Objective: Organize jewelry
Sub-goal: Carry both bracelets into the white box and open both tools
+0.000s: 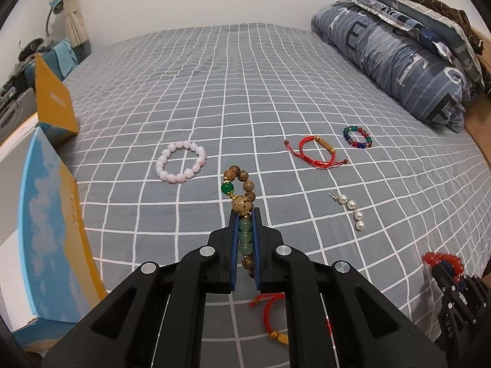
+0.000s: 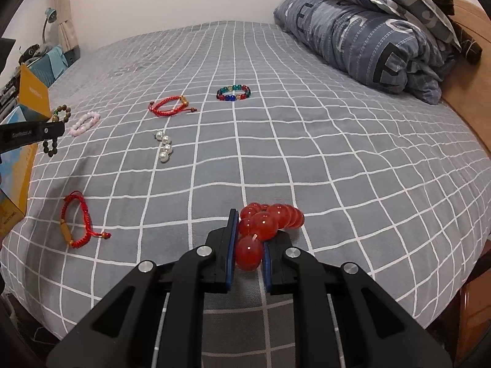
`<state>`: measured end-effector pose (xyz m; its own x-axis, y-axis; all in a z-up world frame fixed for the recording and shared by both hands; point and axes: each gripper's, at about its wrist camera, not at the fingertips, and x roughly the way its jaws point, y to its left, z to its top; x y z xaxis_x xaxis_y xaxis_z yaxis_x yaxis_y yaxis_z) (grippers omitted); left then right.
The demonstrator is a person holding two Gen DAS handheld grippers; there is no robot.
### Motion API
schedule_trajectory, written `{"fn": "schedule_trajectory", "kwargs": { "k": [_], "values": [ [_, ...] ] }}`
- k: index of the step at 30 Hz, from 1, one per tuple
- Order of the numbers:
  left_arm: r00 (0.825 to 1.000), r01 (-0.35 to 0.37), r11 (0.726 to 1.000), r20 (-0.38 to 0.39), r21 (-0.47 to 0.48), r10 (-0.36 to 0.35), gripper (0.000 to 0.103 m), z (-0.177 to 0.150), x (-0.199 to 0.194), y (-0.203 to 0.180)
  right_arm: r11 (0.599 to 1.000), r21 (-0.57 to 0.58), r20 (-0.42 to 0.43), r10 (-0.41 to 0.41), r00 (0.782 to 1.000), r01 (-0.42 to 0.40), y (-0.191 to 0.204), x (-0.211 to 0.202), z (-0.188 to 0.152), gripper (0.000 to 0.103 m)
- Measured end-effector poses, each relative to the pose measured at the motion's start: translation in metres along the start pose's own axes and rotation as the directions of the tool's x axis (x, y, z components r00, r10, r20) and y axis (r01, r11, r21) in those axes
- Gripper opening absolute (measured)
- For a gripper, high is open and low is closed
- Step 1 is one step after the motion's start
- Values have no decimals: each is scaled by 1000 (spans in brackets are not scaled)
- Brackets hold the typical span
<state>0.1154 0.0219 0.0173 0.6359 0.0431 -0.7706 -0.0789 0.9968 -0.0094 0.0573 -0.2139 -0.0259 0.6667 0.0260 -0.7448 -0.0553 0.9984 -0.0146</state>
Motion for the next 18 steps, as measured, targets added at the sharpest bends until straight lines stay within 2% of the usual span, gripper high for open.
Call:
{"fn": "schedule_trajectory", "kwargs": {
  "k": [11,18],
  "values": [
    [999,-20,1000,25,-13,20,7,-5,-31,18,1000,-25,52,4,999,-2,16,-20,7,13],
    [999,-26,999,44,-43,28,7,-5,-51,40,999,-33,70,7,997,-5,30,-31,24,13]
  ]
}}
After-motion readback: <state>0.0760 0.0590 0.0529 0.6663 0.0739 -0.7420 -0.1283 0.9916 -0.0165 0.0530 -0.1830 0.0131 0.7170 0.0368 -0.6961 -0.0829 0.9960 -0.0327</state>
